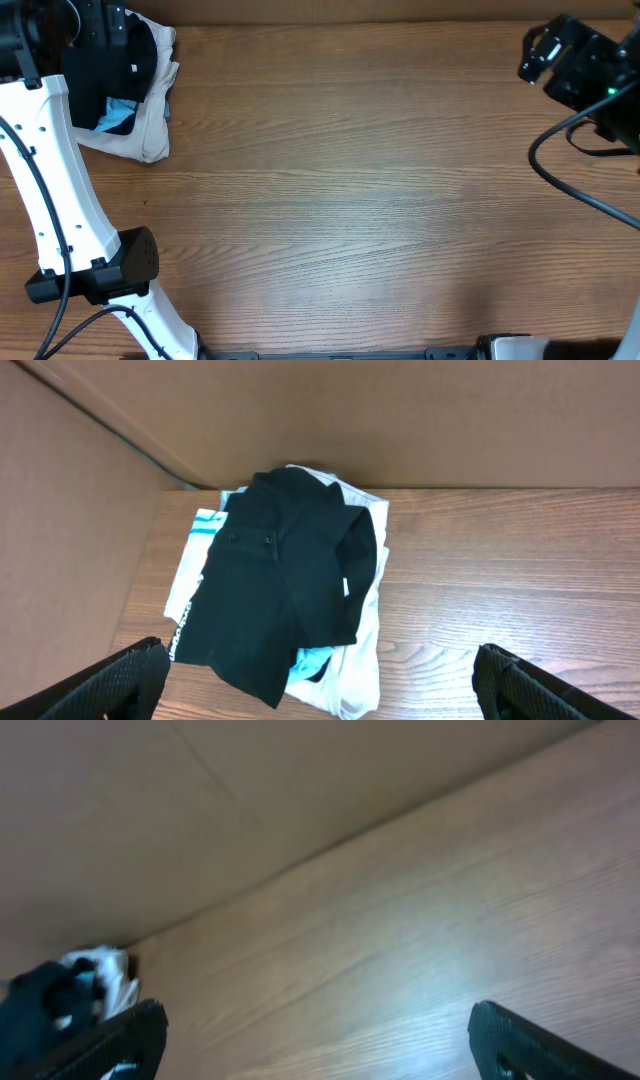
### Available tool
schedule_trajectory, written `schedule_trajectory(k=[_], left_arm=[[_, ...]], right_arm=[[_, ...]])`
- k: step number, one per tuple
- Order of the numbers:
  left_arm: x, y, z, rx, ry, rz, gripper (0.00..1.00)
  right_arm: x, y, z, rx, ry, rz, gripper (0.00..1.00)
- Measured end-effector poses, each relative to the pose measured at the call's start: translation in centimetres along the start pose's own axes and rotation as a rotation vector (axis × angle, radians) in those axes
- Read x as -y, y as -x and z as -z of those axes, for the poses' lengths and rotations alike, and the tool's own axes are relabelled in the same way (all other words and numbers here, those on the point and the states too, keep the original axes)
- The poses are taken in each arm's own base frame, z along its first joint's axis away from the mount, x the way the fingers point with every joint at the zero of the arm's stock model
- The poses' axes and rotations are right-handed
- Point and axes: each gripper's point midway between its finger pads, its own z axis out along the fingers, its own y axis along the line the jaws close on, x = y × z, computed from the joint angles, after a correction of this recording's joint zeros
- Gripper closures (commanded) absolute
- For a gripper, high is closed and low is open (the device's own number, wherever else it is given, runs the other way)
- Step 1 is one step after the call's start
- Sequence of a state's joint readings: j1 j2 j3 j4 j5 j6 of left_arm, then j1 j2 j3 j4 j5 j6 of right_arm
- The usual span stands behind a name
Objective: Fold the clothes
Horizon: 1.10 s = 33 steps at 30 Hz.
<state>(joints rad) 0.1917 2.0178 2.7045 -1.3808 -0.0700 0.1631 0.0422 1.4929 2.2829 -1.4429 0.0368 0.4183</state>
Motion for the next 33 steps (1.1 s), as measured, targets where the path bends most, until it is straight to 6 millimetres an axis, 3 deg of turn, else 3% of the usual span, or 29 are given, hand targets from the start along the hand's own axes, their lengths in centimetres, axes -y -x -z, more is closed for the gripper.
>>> schedule_trajectory(k=[3,9,16,24,28,33], left_arm=[[0.0,0.0,0.0,0.0,0.0,0.0,0.0],[0.0,0.0,0.0,-0.001,-0.001,0.0,0.0],[0.1,0.0,0.0,0.0,-0.007,0.0,0.0],[0.1,0.0,0.0,0.0,-0.007,0.0,0.0],[0.1,0.0,0.0,0.0,-0.007,0.0,0.0],[0.1,0.0,0.0,0.0,-0.007,0.0,0.0]], right_arm=[[0.4,0.1,-1.2,0.065,0.003,0.0,0.0],[1.9,-2.6,-2.7,0.184,0.06,-0.005,0.0],[4.9,-8.7,-4.0,0.372,0.17,-0.011,0.0],[10.2,-18.6,-7.0,0.439,0.209,-0.028,0.0],[11.8,-21.8,-8.0,0.471,0.227,-0.033,0.0],[13.1,-24.2,-9.1,0.485,0.236,-0.037,0.0]])
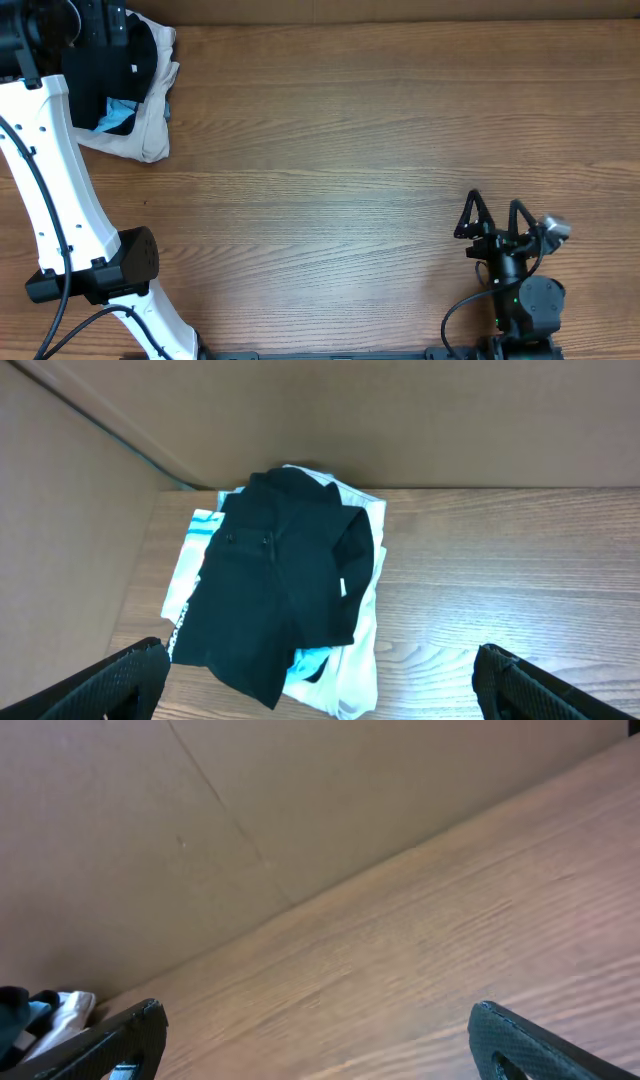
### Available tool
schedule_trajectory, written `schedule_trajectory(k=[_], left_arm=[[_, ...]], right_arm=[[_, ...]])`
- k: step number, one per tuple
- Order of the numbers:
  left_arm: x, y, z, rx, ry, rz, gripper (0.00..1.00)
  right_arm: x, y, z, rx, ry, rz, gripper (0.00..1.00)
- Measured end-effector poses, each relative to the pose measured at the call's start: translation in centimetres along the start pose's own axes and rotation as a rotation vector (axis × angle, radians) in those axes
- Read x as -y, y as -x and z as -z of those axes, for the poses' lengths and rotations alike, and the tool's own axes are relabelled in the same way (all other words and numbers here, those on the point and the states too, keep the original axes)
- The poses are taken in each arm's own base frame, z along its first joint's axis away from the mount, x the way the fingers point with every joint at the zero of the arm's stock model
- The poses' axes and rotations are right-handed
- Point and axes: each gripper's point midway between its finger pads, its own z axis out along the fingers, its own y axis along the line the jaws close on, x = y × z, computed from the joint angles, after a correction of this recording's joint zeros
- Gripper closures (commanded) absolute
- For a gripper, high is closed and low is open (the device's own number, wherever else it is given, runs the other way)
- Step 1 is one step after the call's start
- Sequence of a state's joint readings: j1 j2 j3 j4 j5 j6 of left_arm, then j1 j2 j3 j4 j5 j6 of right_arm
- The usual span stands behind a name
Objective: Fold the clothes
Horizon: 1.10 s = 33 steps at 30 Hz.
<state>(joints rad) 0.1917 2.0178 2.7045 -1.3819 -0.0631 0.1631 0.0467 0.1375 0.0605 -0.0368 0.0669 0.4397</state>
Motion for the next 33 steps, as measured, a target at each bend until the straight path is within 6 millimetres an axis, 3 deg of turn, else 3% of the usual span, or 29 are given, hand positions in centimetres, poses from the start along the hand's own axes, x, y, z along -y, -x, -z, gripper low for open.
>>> schedule_trajectory(k=[4,12,33], left_arm=[[0.0,0.0,0.0,0.0,0.0,0.0,0.01],[0.0,0.0,0.0,0.0,0.0,0.0,0.0],[0.0,0.0,0.0,0.0,0.0,0.0,0.0]], right_arm=[[1.0,-1.7,0.1,-0.028,-0.019,0.0,0.0],[0.5,-0.1,0.6,0.043,0.005,-0.003,0.0],[0.6,0.0,0.6,0.046,-0.002,-0.003,0.0]])
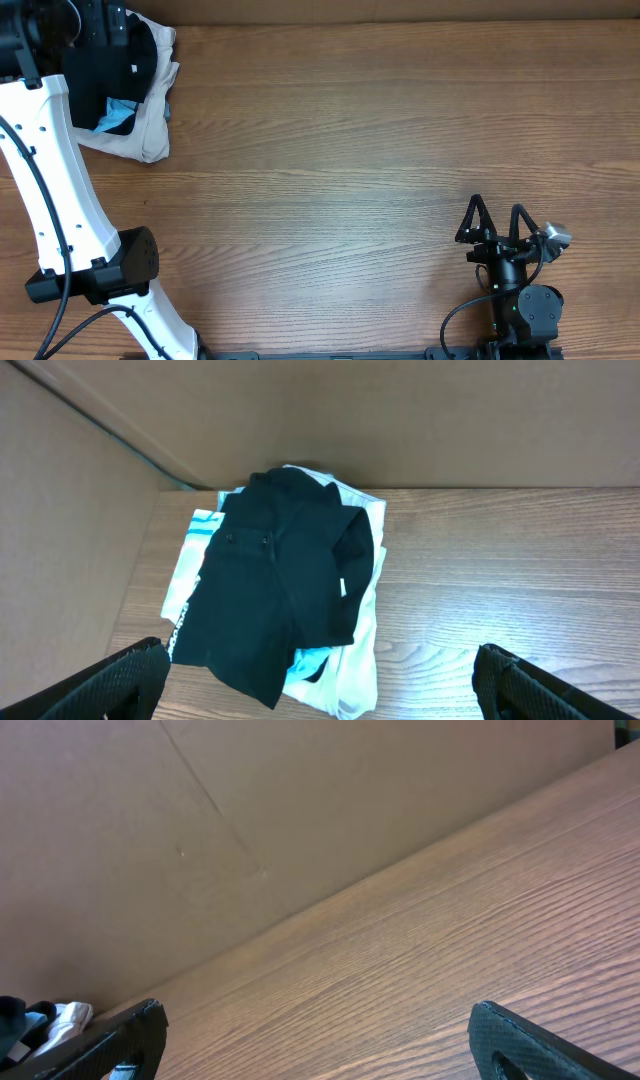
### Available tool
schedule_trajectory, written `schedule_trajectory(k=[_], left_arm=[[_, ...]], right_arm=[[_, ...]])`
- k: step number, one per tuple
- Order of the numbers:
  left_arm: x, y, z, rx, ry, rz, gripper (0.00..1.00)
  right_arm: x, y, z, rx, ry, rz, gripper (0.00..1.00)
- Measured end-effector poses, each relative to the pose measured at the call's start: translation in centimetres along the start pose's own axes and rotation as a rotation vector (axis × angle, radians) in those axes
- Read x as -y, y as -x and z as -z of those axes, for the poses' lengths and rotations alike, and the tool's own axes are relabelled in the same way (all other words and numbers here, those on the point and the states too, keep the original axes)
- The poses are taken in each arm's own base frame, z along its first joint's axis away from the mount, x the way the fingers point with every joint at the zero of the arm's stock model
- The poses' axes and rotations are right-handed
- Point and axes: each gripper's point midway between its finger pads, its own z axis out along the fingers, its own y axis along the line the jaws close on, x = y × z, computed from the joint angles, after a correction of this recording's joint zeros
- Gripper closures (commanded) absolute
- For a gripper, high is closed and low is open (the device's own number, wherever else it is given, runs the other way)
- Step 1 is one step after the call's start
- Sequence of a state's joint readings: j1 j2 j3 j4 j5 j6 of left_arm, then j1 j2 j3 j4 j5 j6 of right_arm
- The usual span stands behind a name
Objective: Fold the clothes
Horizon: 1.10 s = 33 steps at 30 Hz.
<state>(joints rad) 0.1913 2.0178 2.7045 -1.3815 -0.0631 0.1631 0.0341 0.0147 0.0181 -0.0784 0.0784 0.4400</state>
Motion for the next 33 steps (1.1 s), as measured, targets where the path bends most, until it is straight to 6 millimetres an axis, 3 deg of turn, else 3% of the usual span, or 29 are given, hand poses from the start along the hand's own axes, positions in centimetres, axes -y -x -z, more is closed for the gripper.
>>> schedule_trajectory(k=[9,13,17,24,29,33], left_arm=[[0.0,-0.1,0.1,-0.002,0.0,0.0,0.0],[0.2,-1.6,1.4,-0.038,-0.006,-0.002,0.0],[0.6,-4.5,5.3,-0.069,-0.015,-0.008,0.0],[3.0,-11.7,12.8,-0.077,-0.059,-0.047,0.0],[3.8,-16.2,14.8,-0.058,-0.072,-0.059,0.0],[4.6,-17.3,15.1,0.091,-0.093,-0.047,0.0]], right_arm=[[0.0,0.0,0.0,0.0,0.0,0.0,0.0],[0.0,0.0,0.0,0.0,0.0,0.0,0.0],[0.0,0.0,0.0,0.0,0.0,0.0,0.0],[0.0,0.0,0.0,0.0,-0.001,0.0,0.0],[0.0,0.0,0.0,0.0,-0.001,0.0,0.0],[0.0,0.0,0.0,0.0,-0.001,0.0,0.0]])
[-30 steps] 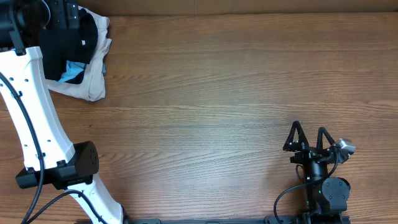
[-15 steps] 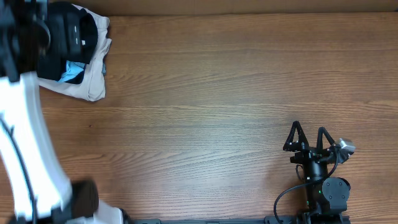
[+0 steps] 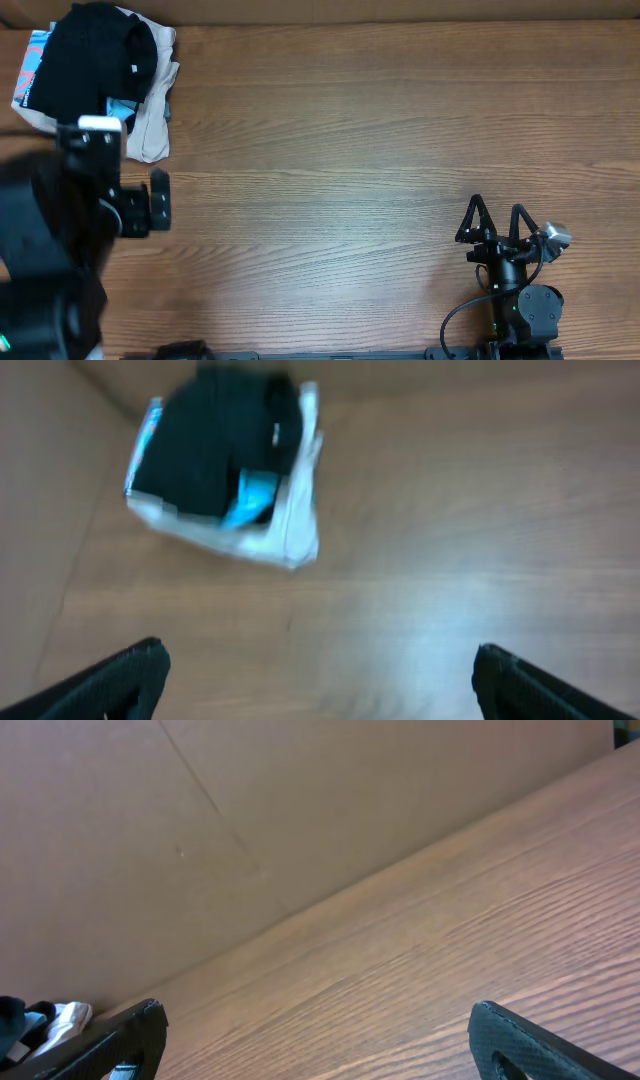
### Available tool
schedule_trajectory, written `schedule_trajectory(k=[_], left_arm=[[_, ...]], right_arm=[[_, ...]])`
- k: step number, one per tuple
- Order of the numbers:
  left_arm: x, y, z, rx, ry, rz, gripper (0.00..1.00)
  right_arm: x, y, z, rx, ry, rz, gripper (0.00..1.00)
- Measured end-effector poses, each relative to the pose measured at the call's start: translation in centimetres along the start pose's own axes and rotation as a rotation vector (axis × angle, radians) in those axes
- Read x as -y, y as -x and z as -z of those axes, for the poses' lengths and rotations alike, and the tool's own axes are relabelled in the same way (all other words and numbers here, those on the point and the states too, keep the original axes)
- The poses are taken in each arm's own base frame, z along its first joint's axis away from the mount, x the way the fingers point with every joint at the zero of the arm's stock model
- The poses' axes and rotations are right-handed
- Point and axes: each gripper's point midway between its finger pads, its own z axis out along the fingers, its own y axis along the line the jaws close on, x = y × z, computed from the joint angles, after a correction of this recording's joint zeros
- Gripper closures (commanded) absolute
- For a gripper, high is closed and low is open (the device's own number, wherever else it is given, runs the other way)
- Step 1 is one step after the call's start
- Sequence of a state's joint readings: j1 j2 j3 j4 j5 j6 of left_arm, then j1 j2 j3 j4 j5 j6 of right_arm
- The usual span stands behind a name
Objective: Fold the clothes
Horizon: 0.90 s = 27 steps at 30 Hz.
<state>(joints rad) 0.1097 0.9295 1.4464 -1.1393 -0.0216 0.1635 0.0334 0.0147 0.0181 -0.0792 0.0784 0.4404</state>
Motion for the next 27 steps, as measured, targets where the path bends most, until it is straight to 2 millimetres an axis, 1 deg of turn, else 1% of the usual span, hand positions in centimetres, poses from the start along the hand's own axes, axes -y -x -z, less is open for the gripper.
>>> schedule_trajectory(k=[7,10,14,15,17,21,23,27], left_arm=[[3.2,-0.3,-1.4,0.384,-0.111,0.012,0.0],[4.4,-1.2,-2.3,0.512,-0.15,0.033,0.0],[5.3,-3.0,-3.4,0.645,-0.176,0.075,0.0],[5.4,-3.9,-3.9,0.656,-0.181,0.088,0.0],[5.6,-4.8,-4.6,0.695,-0.184,0.103,0.0],[6.1,-7.5,-6.3,0.711,-0.189,0.121,0.0],[6.1,-8.6,-6.9,0.708,-0.185,0.126,0.0],[6.1,-9.9,-7.5,0.717,-0.175,0.138,0.0]], right_arm=[[0.0,0.0,0.0,0.0,0.0,0.0,0.0],[0.0,0.0,0.0,-0.001,0.0,0.0,0.0],[0.0,0.0,0.0,-0.001,0.0,0.0,0.0],[0.0,0.0,0.0,0.0,0.0,0.0,0.0],[0.0,0.0,0.0,0.0,0.0,0.0,0.0],[0.0,0.0,0.0,0.0,-0.001,0.0,0.0],[0.0,0.0,0.0,0.0,-0.001,0.0,0.0],[0.0,0.0,0.0,0.0,-0.001,0.0,0.0]])
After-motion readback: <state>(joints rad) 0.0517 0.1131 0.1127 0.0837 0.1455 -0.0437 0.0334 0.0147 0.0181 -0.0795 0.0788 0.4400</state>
